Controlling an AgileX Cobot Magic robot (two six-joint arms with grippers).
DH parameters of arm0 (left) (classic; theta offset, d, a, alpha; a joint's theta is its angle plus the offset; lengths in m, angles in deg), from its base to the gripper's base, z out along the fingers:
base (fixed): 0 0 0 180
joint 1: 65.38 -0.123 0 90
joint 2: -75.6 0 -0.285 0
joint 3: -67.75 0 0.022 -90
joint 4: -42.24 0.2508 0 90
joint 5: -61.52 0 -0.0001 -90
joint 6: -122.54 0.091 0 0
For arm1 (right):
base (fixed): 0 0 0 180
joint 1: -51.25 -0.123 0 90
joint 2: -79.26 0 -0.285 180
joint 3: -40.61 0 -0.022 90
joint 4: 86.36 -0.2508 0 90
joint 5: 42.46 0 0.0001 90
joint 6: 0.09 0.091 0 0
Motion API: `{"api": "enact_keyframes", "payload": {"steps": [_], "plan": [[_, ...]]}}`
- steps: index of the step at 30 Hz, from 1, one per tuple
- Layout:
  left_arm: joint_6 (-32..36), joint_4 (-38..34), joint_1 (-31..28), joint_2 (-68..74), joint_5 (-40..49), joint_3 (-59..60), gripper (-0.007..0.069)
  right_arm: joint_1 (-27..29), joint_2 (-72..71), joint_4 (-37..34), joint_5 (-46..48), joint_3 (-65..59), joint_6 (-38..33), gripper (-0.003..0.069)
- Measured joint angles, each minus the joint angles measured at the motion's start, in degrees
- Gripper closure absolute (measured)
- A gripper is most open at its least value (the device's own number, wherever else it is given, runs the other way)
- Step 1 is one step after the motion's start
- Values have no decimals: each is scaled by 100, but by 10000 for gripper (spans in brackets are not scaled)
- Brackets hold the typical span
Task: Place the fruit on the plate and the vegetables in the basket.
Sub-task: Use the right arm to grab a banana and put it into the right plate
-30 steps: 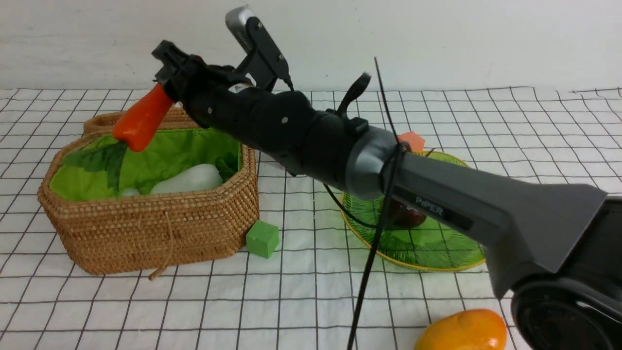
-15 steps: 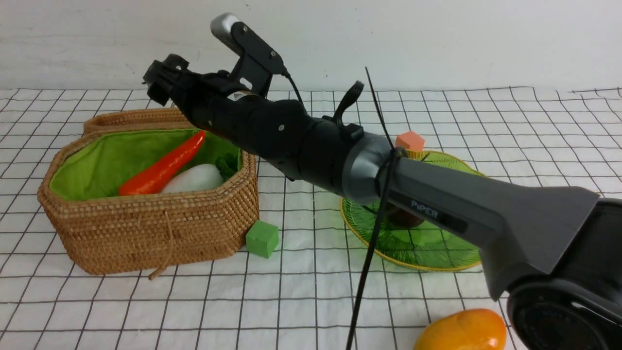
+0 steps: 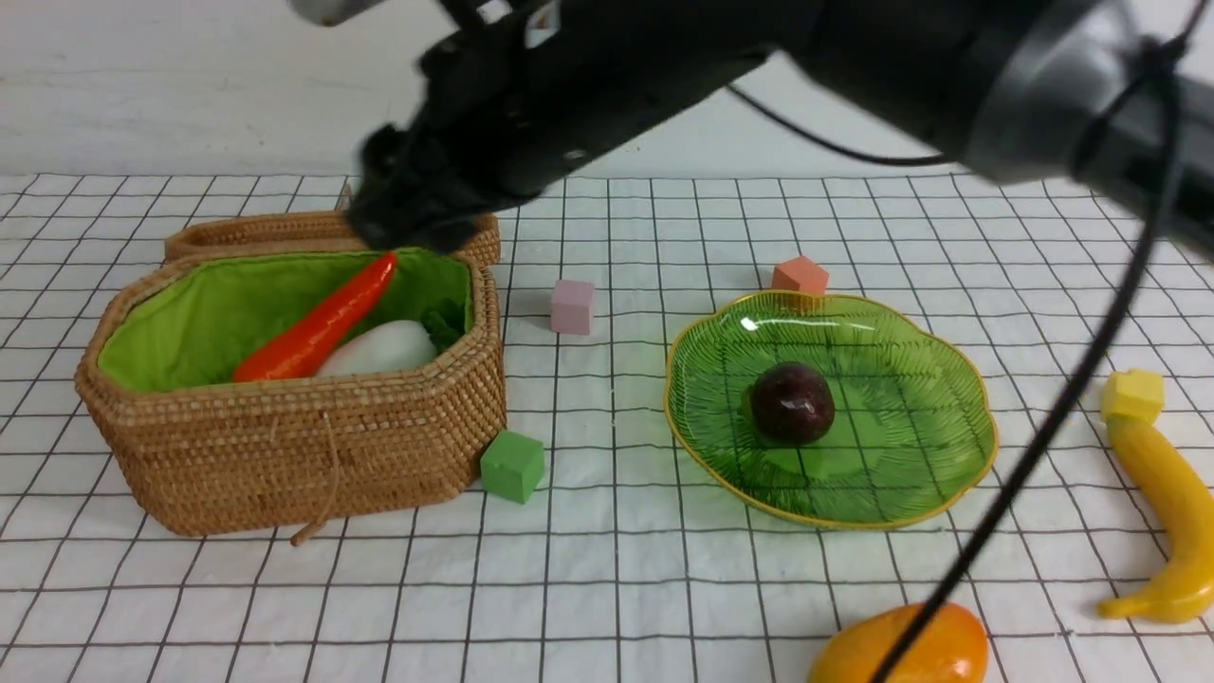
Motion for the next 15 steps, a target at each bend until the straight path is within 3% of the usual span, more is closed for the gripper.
{"api": "enact_keyframes", "payload": {"steps": [1,3,8,12,13,15], "plan": [[0,0,0,0,0,0,459,168,-181,865,641,0,442,152],[0,0,0,0,0,0,459,383,-370,1725,1334,-7,924,104],[0,0,0,0,0,0,451,1262,-1092,3030,1681,-742,2283,25],[0,0,0,0,0,0,446,2519,-1376,3255,1397,-1704,2791,22],[0,0,0,0,0,0,445,2595,-1376,3239,1397,-1758,2799,22],[0,0,0,0,0,0,444,3534,-1353,2748,1114,-2433,2827,26]]}}
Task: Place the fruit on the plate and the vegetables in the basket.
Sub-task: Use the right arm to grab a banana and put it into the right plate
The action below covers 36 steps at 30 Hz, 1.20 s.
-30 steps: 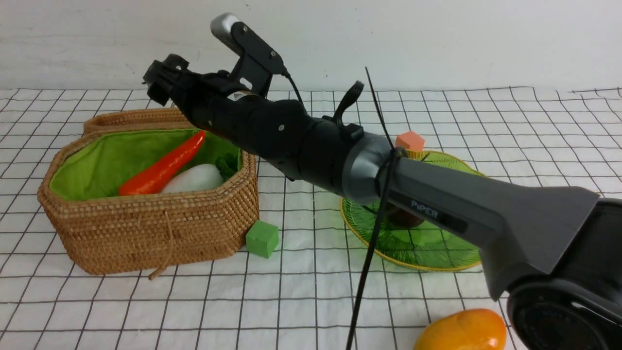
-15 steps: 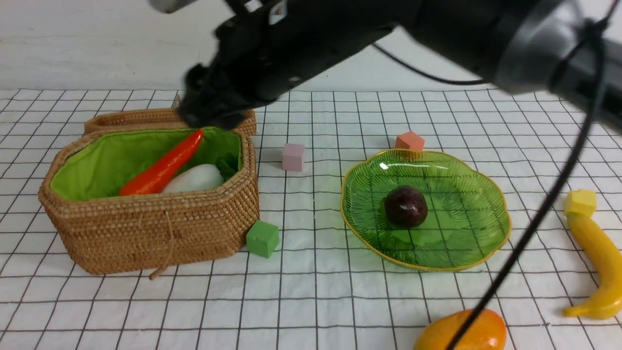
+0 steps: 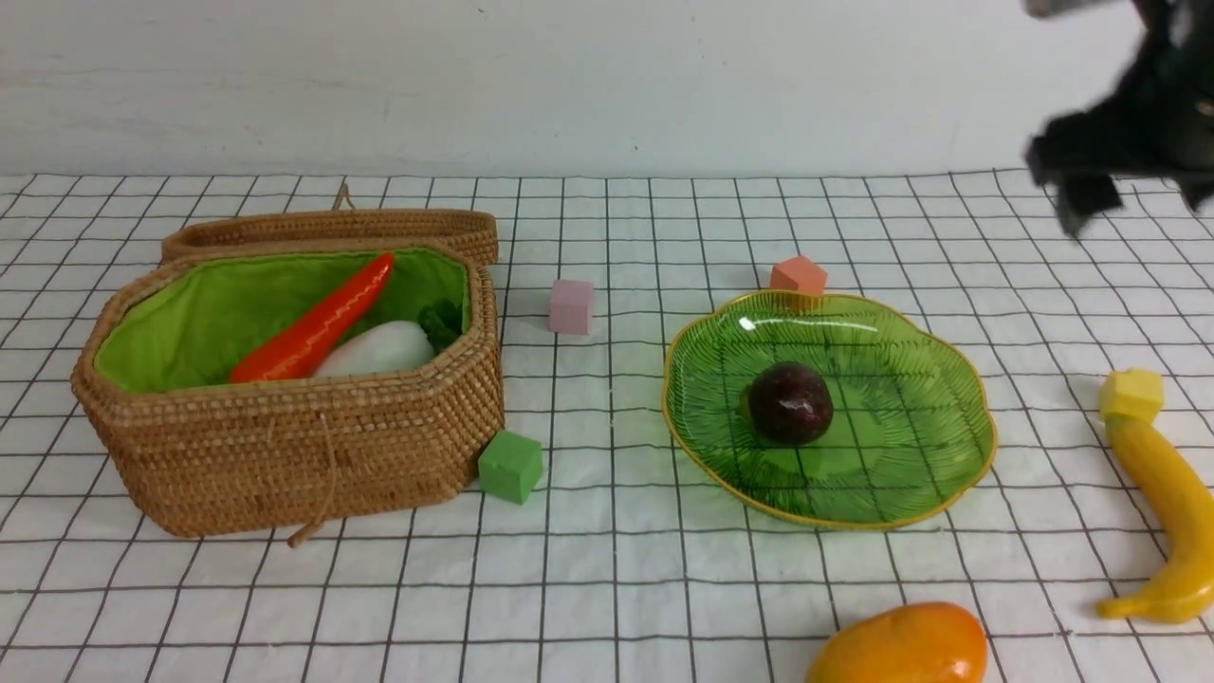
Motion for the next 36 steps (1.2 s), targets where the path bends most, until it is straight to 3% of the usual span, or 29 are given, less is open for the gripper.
{"api": "enact_keyframes", "payload": {"steps": [4,11,17,19,22,28,32,36], "plan": [[0,0,0,0,0,0,439,1081,287,-872,-573,-922,-56,34],[0,11,0,0,0,0,438,1795,926,-1177,-1388,-1529,-92,68],[0,15,0,0,0,0,438,1821,1581,-1243,-1555,-1557,-169,127],[0,15,0,0,0,0,436,1821,1747,-1314,-1524,-1559,-228,186],[0,15,0,0,0,0,431,1821,1778,-1488,-1385,-1483,-249,352],[0,3,0,0,0,0,427,1821,1688,-1733,-586,-832,-273,340],[0,3,0,0,0,0,427,1601,1361,-2611,-299,-288,-962,340],[0,3,0,0,0,0,423,1090,1313,-3484,-680,-112,-1688,340]]}}
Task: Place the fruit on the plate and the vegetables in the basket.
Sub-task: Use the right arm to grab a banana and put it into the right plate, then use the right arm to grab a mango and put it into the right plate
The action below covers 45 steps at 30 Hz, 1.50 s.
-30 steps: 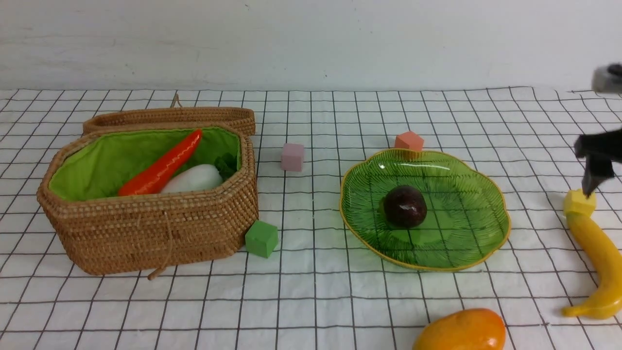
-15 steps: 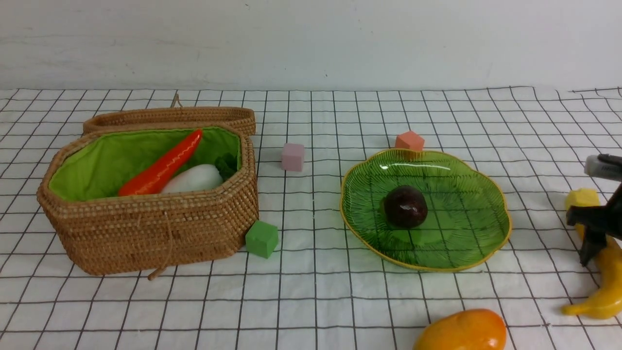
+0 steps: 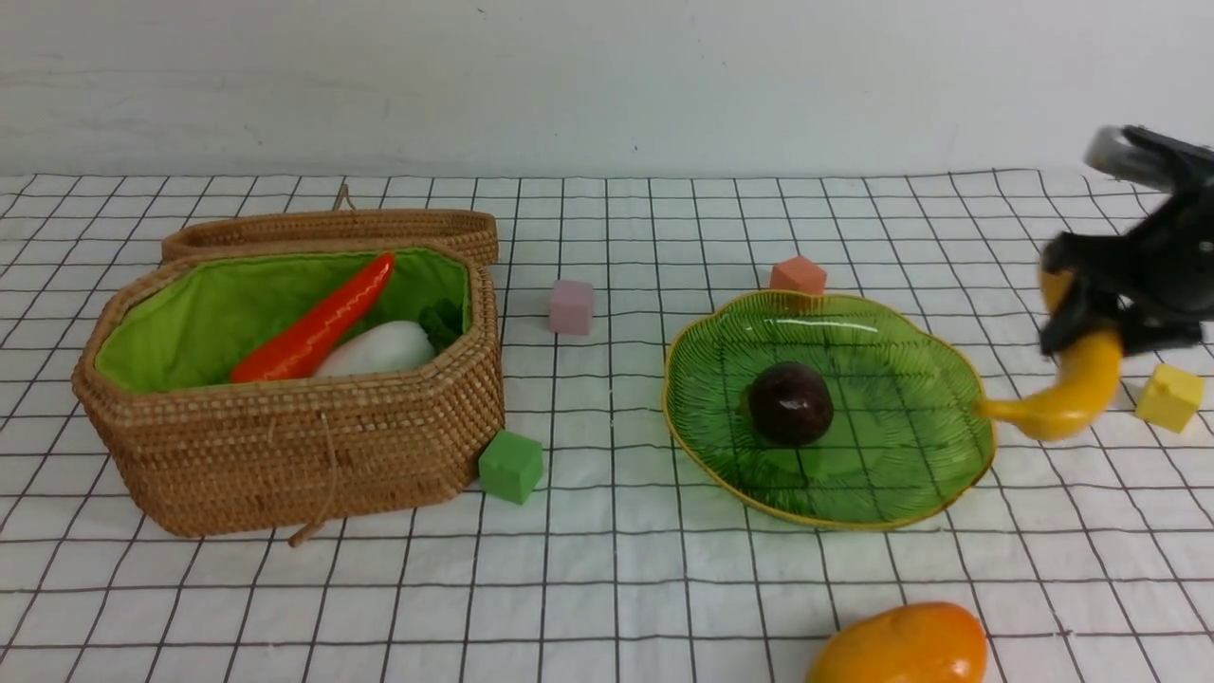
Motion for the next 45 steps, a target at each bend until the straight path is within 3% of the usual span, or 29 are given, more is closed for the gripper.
{"api": "enact_keyframes", "payload": {"steps": [6,11,19,24,29,31,34,35,36,37,38,40,45], "plan": [[0,-2,0,0,0,0,420,-692,432,-227,-1018,16,-120,340],[0,9,0,0,0,0,416,-812,919,76,-1175,16,494,323],[0,11,0,0,0,0,406,-800,959,183,-781,155,654,41],[0,11,0,0,0,0,405,-800,607,440,-153,276,313,-6],[0,11,0,0,0,0,400,-800,-437,464,500,180,-531,19],[0,11,0,0,0,0,396,-821,-1128,133,543,-377,-1176,41],[0,11,0,0,0,0,393,-978,-1622,-59,575,-1160,-2306,67],[0,11,0,0,0,0,391,-1112,-1853,-76,603,-1526,-3005,77],[0,11,0,0,0,0,391,-1138,-1882,-76,603,-1584,-3005,79],[0,11,0,0,0,0,389,-1364,-2060,-76,625,-2019,-3795,89],[0,11,0,0,0,0,389,-1424,-2102,-76,625,-2067,-3985,90],[0,11,0,0,0,0,389,-1932,-2278,58,575,-2645,-5139,95],[0,17,0,0,0,0,386,-2583,-2255,577,133,-3120,-5652,95]]}}
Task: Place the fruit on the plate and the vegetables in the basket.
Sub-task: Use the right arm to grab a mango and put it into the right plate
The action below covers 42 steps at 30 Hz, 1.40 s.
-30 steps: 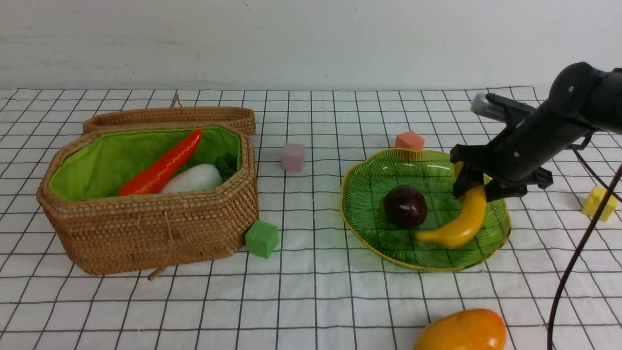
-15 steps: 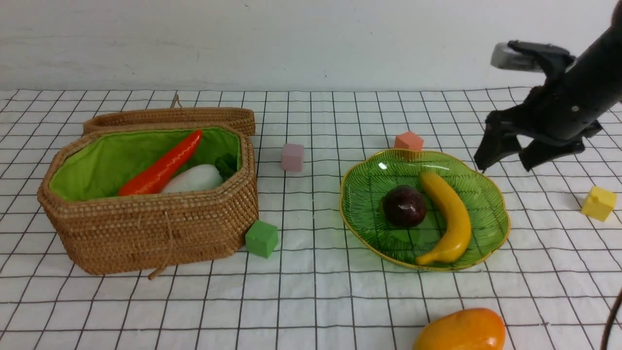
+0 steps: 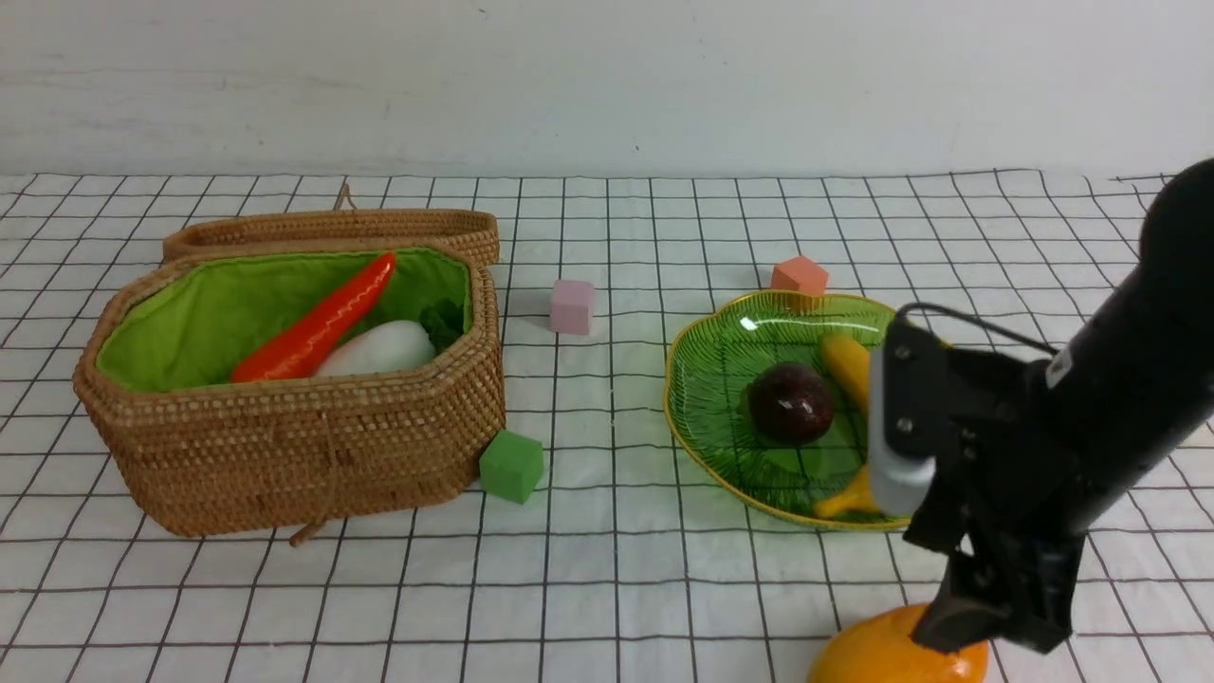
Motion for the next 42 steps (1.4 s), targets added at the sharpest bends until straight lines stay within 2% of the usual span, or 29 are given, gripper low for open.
{"api": "enact_keyframes", "payload": {"steps": [6,16,21,23,25,29,32,33,34,35,36,38,40,41,42], "plan": [[0,0,0,0,0,0,386,-528,175,456,-336,-127,-76,69],[0,0,0,0,0,0,386,-589,1113,709,-544,-393,-87,32],[0,0,0,0,0,0,386,-605,1407,788,-626,-450,24,60],[0,0,0,0,0,0,386,-611,1418,788,-600,-397,241,90],[0,0,0,0,0,0,386,-611,1446,790,-482,-282,382,89],[0,0,0,0,0,0,386,-611,1321,692,-12,462,709,89],[0,0,0,0,0,0,386,-580,1204,648,71,1036,1150,89],[0,0,0,0,0,0,386,-471,1192,577,29,1513,1869,89],[0,0,0,0,0,0,386,-452,1192,568,2,1629,1959,89],[0,0,0,0,0,0,386,-374,1212,545,-51,1799,2342,89],[0,0,0,0,0,0,386,-170,1312,533,-296,2289,3236,89],[0,0,0,0,0,0,386,-29,1410,544,-515,2468,3778,89],[0,0,0,0,0,0,386,233,1658,646,-977,2704,4632,89],[0,0,0,0,0,0,386,249,1677,671,-1028,2716,4689,89],[0,0,0,0,0,0,386,354,1829,720,-1140,2735,5086,89]]}}
